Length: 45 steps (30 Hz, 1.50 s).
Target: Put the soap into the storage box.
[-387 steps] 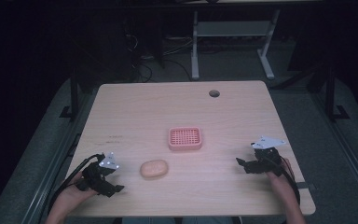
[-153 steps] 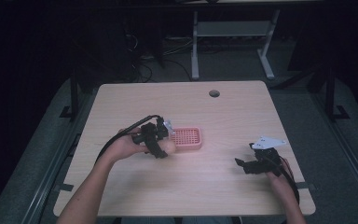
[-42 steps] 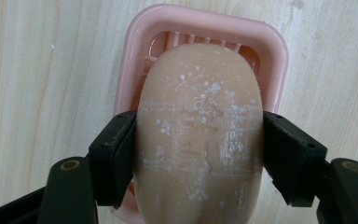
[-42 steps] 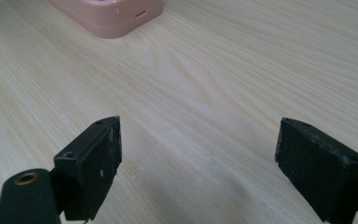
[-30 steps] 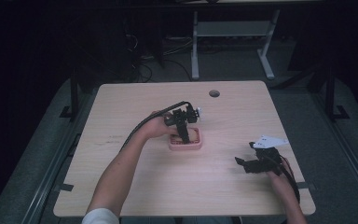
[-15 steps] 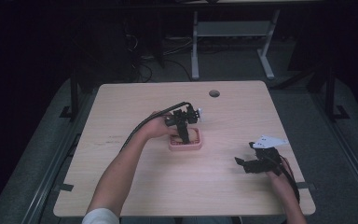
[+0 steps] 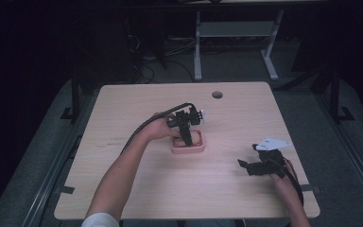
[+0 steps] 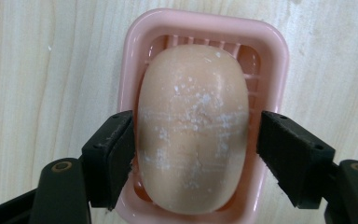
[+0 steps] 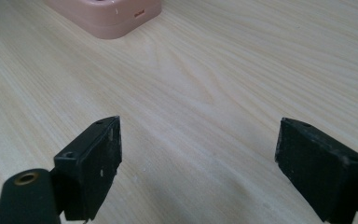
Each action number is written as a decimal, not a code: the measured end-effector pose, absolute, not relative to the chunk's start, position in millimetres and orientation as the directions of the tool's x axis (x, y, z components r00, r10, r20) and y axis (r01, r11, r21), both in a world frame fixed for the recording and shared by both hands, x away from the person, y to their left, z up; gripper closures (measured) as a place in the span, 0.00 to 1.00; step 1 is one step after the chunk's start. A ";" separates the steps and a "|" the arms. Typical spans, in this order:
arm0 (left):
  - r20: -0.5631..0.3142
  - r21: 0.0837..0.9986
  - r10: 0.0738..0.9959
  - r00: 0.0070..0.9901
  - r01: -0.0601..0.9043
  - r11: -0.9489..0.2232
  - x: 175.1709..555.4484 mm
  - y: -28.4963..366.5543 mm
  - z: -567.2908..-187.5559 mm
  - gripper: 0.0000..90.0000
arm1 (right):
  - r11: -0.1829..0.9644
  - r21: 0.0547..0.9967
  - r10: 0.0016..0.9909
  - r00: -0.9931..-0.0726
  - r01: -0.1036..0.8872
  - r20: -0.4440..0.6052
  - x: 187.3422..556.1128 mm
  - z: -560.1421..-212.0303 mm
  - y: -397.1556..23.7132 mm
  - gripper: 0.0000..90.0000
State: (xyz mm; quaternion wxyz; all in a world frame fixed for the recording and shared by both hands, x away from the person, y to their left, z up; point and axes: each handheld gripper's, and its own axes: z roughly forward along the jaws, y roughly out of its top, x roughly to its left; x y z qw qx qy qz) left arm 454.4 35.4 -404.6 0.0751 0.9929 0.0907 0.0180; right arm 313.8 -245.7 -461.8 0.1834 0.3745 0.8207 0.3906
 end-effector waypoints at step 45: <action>0.047 0.288 0.246 0.968 0.222 -0.932 418.2 86.8 -379.5 0.28 | 0.422 0.762 0.768 -0.640 0.492 -0.012 314.2 -465.0 -241.8 0.15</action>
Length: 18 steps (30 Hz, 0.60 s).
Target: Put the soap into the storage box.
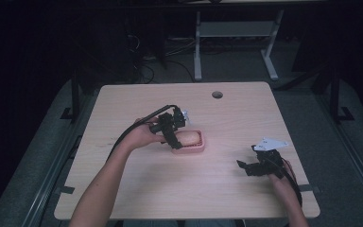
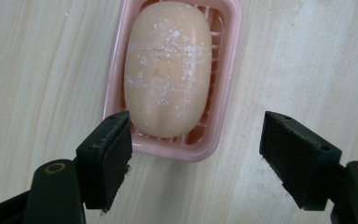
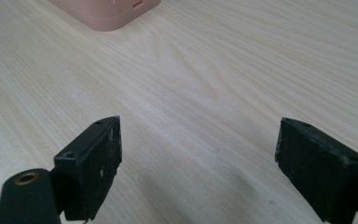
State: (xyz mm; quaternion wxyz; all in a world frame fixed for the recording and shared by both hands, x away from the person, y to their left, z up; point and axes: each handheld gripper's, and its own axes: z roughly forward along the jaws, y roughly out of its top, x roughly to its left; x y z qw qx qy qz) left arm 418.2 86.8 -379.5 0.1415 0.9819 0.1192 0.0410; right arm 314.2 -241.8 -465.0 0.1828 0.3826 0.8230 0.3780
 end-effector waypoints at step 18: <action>0.043 0.288 0.267 0.963 0.244 -0.926 403.0 107.8 -386.5 0.28 | 0.424 0.755 0.770 -0.637 0.500 -0.011 314.8 -466.5 -241.8 0.15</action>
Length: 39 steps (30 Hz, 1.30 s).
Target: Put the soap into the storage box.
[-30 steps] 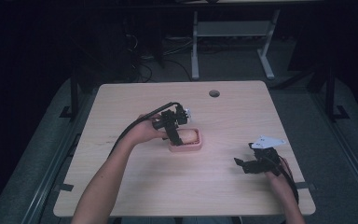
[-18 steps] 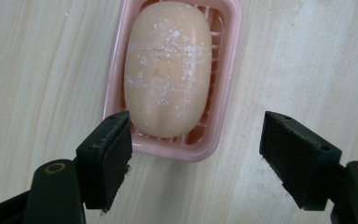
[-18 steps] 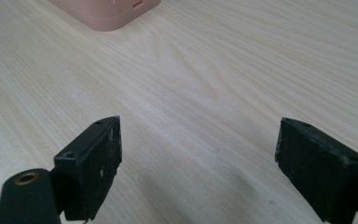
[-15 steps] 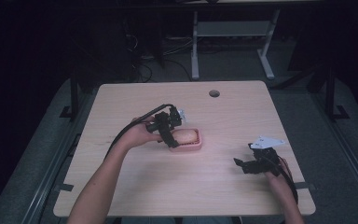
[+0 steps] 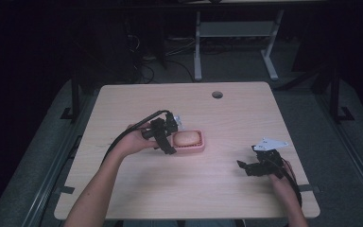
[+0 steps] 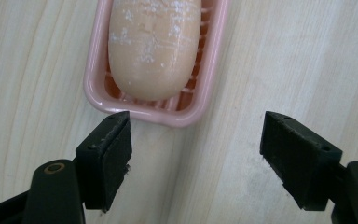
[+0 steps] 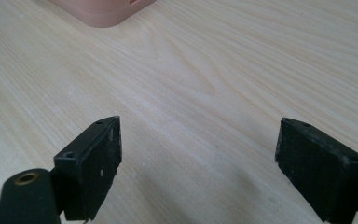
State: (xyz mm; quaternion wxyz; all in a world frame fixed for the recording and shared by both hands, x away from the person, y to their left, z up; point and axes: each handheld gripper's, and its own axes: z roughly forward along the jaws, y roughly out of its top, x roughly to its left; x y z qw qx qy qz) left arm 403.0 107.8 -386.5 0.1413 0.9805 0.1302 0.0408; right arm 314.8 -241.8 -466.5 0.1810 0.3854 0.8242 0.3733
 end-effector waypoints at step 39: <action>0.018 0.308 0.316 0.949 0.295 -0.904 374.1 149.9 -401.3 0.28 | 0.426 0.742 0.781 -0.624 0.518 -0.013 315.9 -469.6 -241.9 0.15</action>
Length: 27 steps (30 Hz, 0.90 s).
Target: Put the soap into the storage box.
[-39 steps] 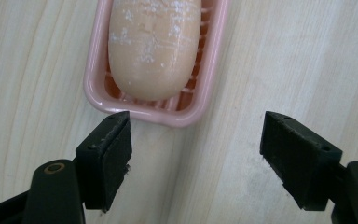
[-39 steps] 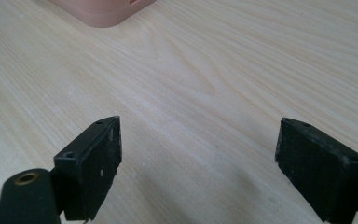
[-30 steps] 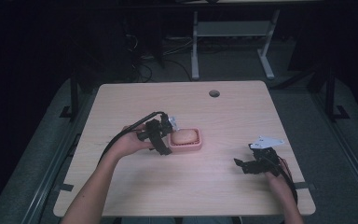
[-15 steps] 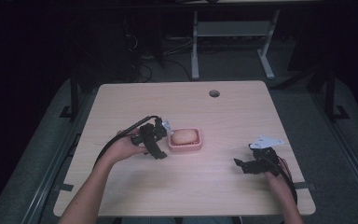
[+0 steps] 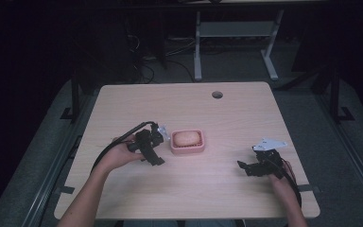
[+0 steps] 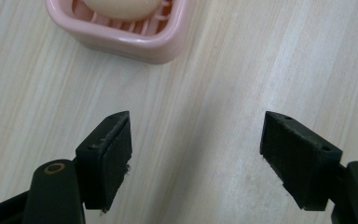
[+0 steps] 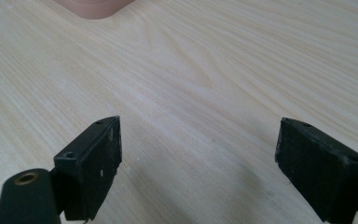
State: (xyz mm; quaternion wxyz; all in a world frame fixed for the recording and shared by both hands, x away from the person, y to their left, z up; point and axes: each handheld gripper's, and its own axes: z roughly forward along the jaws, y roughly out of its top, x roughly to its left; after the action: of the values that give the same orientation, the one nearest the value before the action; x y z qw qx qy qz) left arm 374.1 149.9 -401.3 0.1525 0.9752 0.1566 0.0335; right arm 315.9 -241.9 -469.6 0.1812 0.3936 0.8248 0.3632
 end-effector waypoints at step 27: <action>0.013 0.316 0.331 0.944 0.310 -0.897 352.7 172.0 -411.6 0.27 | 0.438 0.730 0.780 -0.626 0.525 -0.018 316.6 -471.6 -242.0 0.15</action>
State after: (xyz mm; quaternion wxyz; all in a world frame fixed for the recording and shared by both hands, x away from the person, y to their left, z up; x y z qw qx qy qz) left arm 352.7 172.0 -411.6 0.1567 0.9733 0.1645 0.0329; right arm 316.6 -242.0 -471.6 0.1797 0.3936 0.8286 0.3553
